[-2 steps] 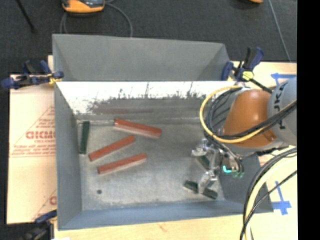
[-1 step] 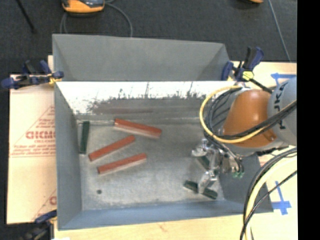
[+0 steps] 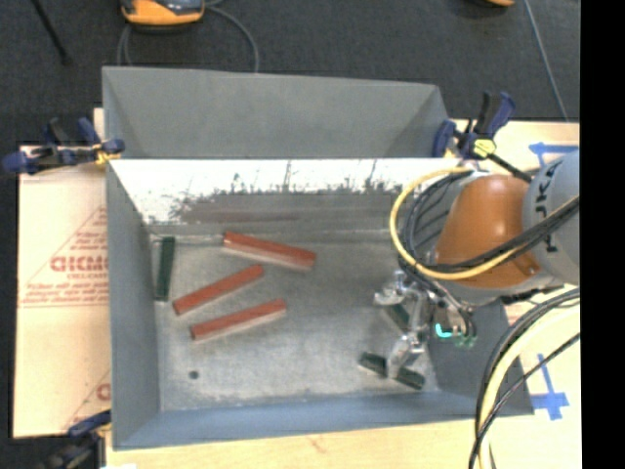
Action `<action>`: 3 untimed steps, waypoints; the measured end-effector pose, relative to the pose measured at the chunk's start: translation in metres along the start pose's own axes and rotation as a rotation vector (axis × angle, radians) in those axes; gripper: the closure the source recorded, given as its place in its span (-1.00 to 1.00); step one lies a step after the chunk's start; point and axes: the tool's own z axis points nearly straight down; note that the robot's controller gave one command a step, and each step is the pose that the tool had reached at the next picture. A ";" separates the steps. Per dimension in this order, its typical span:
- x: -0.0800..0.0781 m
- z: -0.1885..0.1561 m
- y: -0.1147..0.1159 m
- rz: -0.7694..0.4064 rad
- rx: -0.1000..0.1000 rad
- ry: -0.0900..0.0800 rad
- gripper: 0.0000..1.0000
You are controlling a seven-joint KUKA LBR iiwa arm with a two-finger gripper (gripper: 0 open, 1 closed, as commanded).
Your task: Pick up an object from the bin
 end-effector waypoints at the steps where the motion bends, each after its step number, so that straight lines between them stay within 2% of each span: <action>1: 0.000 0.000 0.000 -0.001 0.000 0.001 1.00; 2: 0.000 0.000 0.000 -0.001 0.000 0.000 -1.00; 3: 0.000 0.000 0.000 -0.002 0.000 0.001 1.00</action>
Offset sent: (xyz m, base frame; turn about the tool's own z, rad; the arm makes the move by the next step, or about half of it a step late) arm 0.0000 0.0000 0.0000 0.0000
